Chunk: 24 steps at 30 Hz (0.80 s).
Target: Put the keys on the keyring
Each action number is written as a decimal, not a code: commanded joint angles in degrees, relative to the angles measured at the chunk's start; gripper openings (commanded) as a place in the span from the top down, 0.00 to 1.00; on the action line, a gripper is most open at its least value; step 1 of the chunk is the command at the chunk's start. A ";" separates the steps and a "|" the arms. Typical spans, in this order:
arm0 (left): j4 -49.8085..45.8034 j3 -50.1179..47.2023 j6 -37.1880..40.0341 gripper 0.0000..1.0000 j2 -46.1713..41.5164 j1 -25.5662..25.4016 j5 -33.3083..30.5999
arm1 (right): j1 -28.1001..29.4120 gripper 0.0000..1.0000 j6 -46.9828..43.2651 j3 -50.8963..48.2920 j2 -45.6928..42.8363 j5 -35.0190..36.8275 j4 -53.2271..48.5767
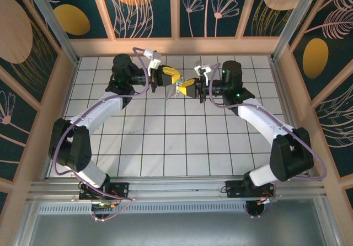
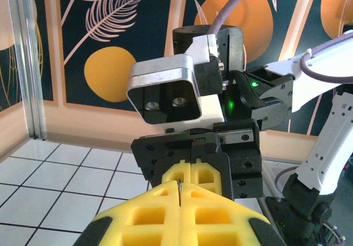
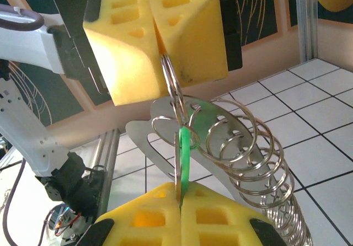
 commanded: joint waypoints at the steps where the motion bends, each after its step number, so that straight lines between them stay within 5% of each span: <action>1: 3.53 -0.35 -0.89 1.00 -1.76 -0.71 0.12 | -0.38 1.00 -1.80 1.57 0.77 1.19 -1.02; 24: 4.49 -0.96 -1.25 1.00 -1.85 -0.79 0.21 | 1.52 1.00 -3.65 4.97 3.42 1.33 -5.20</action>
